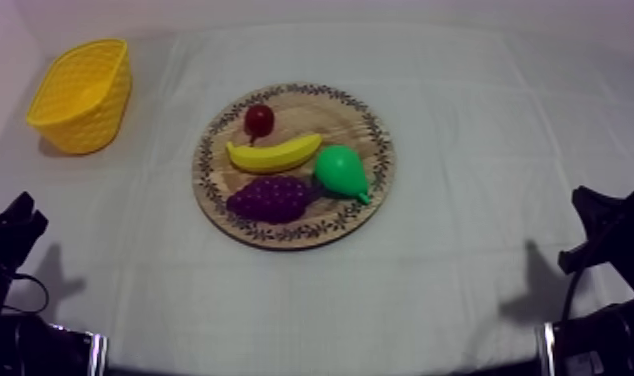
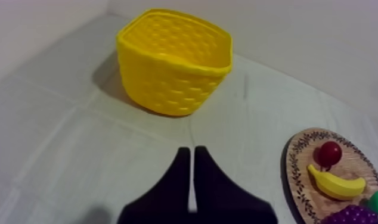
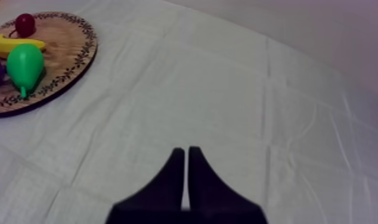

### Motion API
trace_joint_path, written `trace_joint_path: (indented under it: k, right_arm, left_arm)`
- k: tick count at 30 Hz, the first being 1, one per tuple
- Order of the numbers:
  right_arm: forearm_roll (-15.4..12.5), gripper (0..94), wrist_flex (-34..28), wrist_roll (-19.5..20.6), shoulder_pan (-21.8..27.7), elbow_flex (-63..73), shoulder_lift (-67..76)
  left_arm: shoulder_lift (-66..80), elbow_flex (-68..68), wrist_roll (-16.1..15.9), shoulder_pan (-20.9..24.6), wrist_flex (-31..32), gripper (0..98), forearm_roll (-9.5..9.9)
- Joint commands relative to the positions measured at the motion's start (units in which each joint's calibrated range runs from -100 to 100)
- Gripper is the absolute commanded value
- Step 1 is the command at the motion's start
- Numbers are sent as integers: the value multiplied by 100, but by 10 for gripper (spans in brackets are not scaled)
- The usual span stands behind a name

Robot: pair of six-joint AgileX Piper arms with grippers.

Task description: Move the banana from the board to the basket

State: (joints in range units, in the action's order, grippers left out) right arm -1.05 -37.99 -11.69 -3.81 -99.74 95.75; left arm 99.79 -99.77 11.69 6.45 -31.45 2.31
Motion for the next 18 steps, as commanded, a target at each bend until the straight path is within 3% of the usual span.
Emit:
trace_joint_path:
  k: [1,16,18]
  right_arm:
    - [0,4,9,-1,-2,-4,1]
    - [0,4,9,0,-2,-4,1]
    - [0,4,9,1,-2,-4,1]
  left_arm:
    - [4,-1,1,3,0,1,1]
    - [4,-1,2,3,0,1,1]
    - [4,67,-57,3,-223,15,6]
